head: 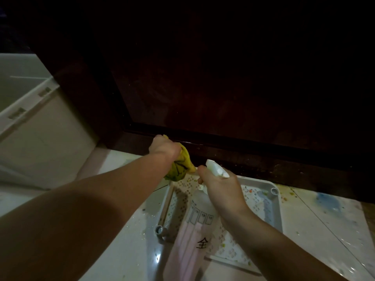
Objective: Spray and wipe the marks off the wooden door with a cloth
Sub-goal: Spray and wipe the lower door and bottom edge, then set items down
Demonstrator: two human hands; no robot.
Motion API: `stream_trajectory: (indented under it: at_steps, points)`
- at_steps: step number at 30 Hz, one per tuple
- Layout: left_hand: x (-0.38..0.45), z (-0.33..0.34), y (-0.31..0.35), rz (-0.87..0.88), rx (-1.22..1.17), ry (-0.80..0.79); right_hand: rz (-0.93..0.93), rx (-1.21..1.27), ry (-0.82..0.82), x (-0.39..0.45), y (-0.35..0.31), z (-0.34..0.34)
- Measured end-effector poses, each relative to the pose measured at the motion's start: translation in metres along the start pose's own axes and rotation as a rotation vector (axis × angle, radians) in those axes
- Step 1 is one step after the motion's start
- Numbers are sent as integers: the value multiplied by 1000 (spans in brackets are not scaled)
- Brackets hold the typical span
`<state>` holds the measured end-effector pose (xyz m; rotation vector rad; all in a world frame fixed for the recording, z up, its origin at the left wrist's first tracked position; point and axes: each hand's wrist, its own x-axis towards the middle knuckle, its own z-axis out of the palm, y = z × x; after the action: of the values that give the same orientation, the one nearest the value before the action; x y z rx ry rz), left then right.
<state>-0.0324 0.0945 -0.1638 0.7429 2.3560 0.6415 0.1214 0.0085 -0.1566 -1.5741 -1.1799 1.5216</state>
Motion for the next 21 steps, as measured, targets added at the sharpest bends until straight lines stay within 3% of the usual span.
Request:
stream_trajectory:
  at_steps: [6,16,18,21]
  points:
    - [3,-4,-3,-7,-47,0,-55,100,111,1,2,9]
    - [5,0,-6,-2,-164,-54,36,147,-137,2,-2,-9]
    - [4,2,-4,-12,-202,-36,61,68,-111,6,-12,-21]
    - [0,6,-3,-31,-264,35,-21,-270,-138,11,-36,-39]
